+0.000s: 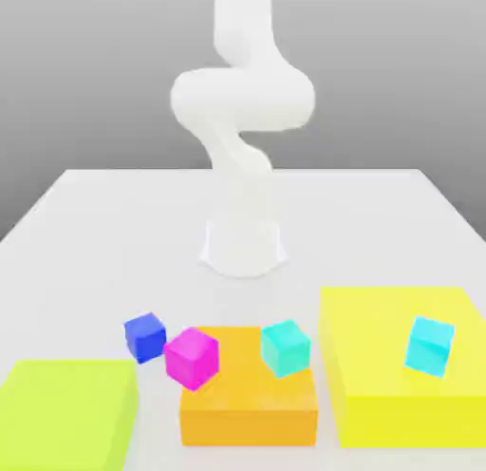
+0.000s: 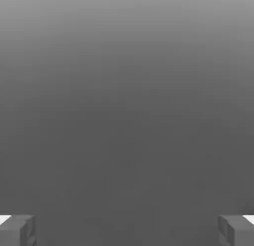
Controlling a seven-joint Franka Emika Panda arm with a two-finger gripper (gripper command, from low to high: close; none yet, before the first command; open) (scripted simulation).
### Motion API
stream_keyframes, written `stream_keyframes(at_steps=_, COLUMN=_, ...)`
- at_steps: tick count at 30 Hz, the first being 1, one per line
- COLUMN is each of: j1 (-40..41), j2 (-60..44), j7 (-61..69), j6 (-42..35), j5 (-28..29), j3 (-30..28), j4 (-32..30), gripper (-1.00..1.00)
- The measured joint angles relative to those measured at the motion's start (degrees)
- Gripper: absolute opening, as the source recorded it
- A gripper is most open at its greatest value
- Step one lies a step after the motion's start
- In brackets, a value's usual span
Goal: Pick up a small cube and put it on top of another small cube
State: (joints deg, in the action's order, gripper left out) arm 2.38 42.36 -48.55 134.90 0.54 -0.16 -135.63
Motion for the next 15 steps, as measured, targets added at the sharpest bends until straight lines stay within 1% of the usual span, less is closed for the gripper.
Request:
stream_keyframes(at_steps=10, j1=11.6, j2=-16.9, j7=-12.9, j6=14.9, j5=1.9, j3=-1.6, j4=-18.3, gripper=0.00)
stream_keyframes(at_steps=15, j1=17.7, j2=-26.8, j7=-19.9, j6=23.3, j5=2.4, j3=-3.2, j4=-28.4, gripper=0.00)
